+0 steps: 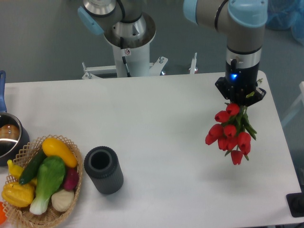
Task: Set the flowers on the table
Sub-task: 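Lower the held red tulips toward the table surface with the gripper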
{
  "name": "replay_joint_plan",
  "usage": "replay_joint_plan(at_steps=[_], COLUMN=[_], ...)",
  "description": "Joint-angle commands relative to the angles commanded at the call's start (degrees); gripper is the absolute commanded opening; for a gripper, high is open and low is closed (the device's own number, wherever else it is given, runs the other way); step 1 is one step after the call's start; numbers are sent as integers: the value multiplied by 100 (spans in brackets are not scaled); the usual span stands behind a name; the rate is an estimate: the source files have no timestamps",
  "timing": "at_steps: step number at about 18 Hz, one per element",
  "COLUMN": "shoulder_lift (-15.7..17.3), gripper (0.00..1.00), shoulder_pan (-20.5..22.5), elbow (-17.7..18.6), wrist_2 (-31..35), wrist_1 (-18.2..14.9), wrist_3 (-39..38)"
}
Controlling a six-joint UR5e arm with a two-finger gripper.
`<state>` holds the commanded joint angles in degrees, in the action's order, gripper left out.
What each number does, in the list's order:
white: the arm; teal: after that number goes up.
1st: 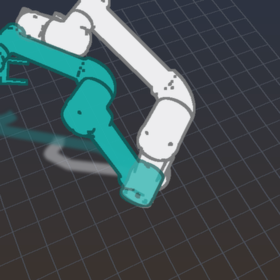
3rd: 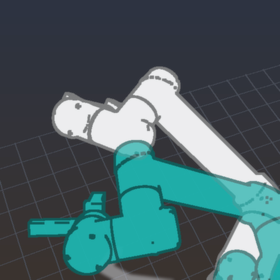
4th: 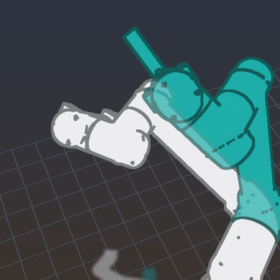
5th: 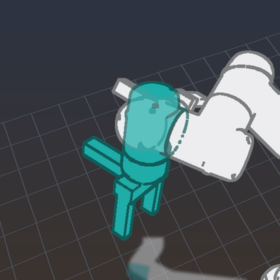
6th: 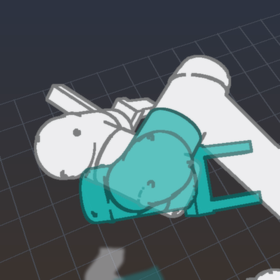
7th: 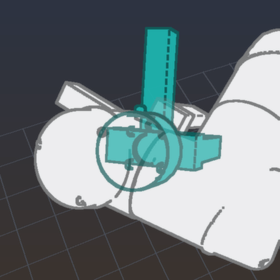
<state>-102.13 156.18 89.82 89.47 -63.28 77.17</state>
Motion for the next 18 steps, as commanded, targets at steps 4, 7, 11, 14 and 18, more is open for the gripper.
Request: replay_joint_plan(at_steps=[4,7,11,14,18], shoulder_lift=[-9,-26,-114,-316,-580], gripper=[0,0,0,0,0], shoulder_pan=[-9,-9,-35,-131,-281], elbow=[9,0,9,9,88], wrist_2=[0,0,0,-9,-52], wrist_1=[-97,-132,-158,-106,-106], wrist_3=[0,-9,-9,-9,-35])
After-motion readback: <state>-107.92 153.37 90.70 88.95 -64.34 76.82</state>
